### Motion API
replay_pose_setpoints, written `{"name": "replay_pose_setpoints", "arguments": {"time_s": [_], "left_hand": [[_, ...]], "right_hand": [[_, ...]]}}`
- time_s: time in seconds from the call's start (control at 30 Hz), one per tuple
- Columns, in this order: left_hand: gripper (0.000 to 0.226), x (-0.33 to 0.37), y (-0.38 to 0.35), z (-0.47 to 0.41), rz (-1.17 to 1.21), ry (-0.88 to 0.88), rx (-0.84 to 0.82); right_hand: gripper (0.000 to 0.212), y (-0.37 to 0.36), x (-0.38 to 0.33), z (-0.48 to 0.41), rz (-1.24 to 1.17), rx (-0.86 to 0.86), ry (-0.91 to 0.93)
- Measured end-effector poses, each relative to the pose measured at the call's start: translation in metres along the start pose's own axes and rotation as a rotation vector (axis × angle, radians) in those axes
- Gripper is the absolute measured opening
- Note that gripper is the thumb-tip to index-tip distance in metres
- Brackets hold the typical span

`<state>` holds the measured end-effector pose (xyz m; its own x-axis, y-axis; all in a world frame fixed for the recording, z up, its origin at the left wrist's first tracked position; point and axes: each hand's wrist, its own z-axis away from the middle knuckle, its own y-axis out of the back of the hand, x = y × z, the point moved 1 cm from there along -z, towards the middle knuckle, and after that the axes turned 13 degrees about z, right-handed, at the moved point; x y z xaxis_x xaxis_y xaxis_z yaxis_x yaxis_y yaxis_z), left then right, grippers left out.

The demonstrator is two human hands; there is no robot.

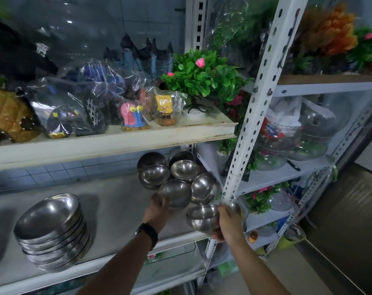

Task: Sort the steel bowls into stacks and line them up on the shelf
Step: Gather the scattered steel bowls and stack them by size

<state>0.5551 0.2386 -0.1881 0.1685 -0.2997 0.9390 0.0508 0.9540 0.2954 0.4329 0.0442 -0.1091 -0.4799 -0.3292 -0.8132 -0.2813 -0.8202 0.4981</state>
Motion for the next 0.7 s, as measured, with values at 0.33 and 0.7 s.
{"name": "replay_pose_setpoints", "arguments": {"time_s": [0.33, 0.7], "left_hand": [[0.052, 0.011, -0.006, 0.012, 0.067, 0.036, 0.030], [0.028, 0.004, 0.017, 0.009, 0.140, 0.049, 0.134]], "right_hand": [[0.038, -0.002, -0.006, 0.003, 0.006, -0.012, 0.006], [0.033, -0.021, 0.019, -0.011, -0.216, -0.026, -0.095]]}}
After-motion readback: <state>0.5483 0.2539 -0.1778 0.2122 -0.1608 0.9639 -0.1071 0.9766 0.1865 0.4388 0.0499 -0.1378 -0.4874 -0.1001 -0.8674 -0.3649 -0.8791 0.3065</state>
